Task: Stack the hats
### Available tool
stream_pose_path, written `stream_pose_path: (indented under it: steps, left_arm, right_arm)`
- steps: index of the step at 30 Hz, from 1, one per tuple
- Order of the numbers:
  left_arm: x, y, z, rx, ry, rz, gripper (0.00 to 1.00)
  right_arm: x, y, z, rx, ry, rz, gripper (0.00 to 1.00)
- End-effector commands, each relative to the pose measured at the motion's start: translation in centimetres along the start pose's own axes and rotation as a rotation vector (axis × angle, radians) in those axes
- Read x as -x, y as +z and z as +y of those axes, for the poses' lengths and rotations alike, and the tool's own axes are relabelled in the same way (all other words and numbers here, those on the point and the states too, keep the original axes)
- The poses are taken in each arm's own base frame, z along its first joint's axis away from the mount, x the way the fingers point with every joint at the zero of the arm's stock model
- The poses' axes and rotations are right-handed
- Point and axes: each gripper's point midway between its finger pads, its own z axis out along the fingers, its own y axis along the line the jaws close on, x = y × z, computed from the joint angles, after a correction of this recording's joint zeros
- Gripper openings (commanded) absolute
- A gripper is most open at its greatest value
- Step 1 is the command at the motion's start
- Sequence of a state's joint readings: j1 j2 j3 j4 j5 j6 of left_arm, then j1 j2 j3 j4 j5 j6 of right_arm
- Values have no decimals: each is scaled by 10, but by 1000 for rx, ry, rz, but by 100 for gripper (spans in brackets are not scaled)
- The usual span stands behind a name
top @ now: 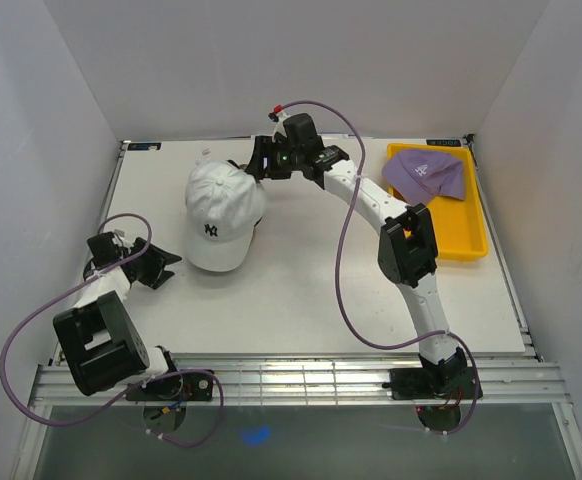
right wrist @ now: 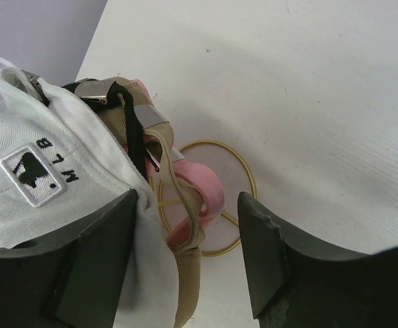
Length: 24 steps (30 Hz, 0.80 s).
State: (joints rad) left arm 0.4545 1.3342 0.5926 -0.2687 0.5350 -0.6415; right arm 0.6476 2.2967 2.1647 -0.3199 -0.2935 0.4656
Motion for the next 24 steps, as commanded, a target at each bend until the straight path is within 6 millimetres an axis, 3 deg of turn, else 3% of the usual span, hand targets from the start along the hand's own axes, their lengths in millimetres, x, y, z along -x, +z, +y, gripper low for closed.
stream_pose_path:
  steps: [1, 13, 24]
  left_arm:
    - [10, -10, -9, -4, 32, -38, 60]
    - [20, -26, -25, -24, 75, -70, 60]
    - [24, -34, -38, -60, 85, -88, 60]
  right_arm:
    - [-31, -13, -16, -64, 30, 132, 66]
    - [15, -44, 19, 56, 37, 30, 76]
    - [19, -56, 34, 143, 60, 26, 80]
